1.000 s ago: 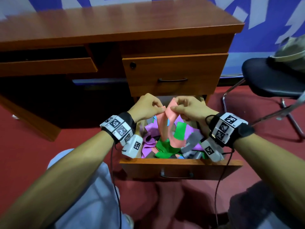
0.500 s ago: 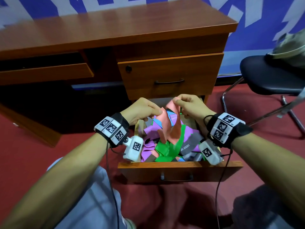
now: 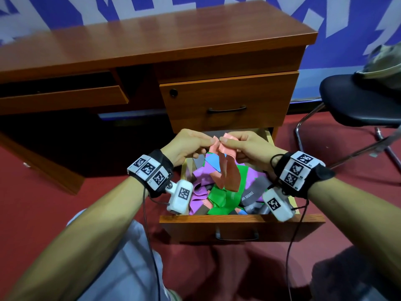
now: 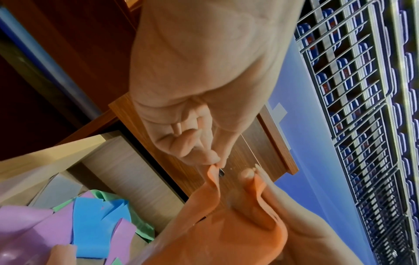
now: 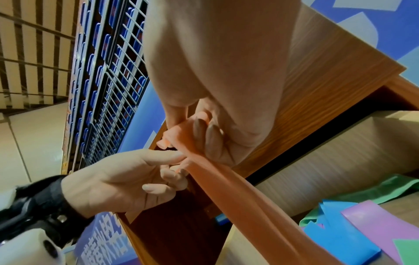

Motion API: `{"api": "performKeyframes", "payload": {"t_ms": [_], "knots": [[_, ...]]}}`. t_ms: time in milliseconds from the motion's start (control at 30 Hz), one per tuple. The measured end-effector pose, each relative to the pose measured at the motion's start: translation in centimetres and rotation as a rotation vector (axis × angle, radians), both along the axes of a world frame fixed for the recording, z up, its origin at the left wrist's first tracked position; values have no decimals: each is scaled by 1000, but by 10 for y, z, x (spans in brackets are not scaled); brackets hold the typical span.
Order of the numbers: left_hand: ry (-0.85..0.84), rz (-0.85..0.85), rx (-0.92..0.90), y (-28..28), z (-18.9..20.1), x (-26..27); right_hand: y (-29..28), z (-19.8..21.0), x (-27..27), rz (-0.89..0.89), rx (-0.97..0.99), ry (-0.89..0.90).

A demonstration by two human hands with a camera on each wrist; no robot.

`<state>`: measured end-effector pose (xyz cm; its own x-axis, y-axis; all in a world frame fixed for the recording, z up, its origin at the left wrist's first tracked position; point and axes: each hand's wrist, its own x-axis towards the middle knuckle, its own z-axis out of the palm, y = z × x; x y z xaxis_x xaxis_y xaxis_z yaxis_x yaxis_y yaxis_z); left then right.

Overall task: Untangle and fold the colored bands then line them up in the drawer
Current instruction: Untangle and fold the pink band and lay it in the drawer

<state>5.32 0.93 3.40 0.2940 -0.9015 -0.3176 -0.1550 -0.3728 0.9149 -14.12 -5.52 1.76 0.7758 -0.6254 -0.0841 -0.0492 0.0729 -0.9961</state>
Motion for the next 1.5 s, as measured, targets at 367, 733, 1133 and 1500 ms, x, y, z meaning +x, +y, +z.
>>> {"api": "performKeyframes", "payload": {"t_ms": [367,733,1133,1500], "knots": [[-18,-37,15,1,0,-2,-3,-13,7,-19,-24,76],[26,-94,37,-1,-3,1,-8,-18,10,-95,-59,24],[193,-82,41,0,-2,1,-8,-17,10,-100,-47,53],[23,-47,2,-1,-2,1,-9,-20,10,-113,-70,36]]}}
